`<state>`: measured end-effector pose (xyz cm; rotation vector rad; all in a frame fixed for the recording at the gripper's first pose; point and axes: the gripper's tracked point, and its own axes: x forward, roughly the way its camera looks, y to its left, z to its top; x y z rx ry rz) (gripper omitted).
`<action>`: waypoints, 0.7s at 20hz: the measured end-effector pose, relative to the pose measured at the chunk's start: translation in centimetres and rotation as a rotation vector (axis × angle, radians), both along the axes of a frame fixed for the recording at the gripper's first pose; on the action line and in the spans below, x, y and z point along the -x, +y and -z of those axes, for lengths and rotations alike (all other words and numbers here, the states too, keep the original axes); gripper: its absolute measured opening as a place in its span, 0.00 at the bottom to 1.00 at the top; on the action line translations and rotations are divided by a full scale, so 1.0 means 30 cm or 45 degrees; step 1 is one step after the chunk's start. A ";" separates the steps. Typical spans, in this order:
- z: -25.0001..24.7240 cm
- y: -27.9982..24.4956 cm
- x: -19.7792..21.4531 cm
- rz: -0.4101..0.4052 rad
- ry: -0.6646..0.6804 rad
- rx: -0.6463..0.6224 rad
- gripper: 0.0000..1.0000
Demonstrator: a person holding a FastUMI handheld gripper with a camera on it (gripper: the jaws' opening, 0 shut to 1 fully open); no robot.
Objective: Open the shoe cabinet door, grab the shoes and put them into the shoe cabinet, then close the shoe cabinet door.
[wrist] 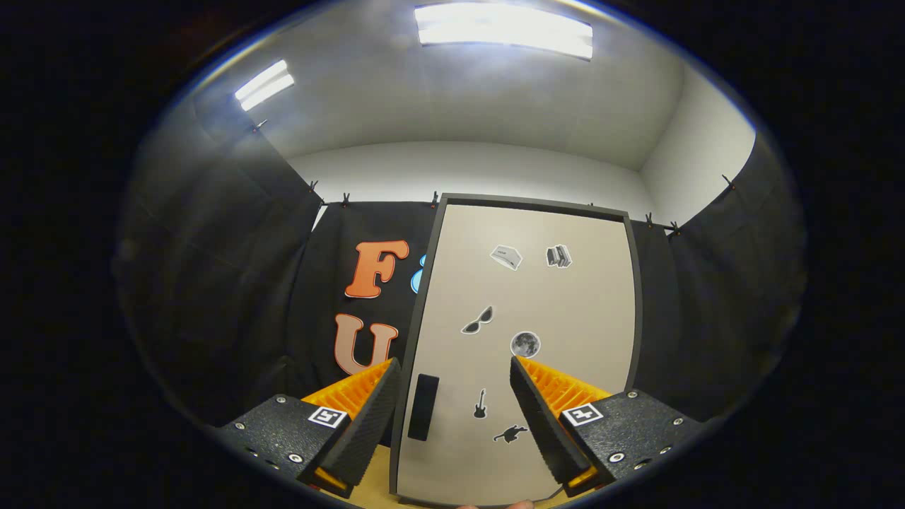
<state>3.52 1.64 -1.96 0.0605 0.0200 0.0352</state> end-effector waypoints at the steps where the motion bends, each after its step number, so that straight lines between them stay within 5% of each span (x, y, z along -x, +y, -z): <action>1: 0.014 0.010 -0.015 0.000 0.009 0.001 0.95; 14: 0.324 0.241 -0.234 -0.095 0.366 -0.098 0.88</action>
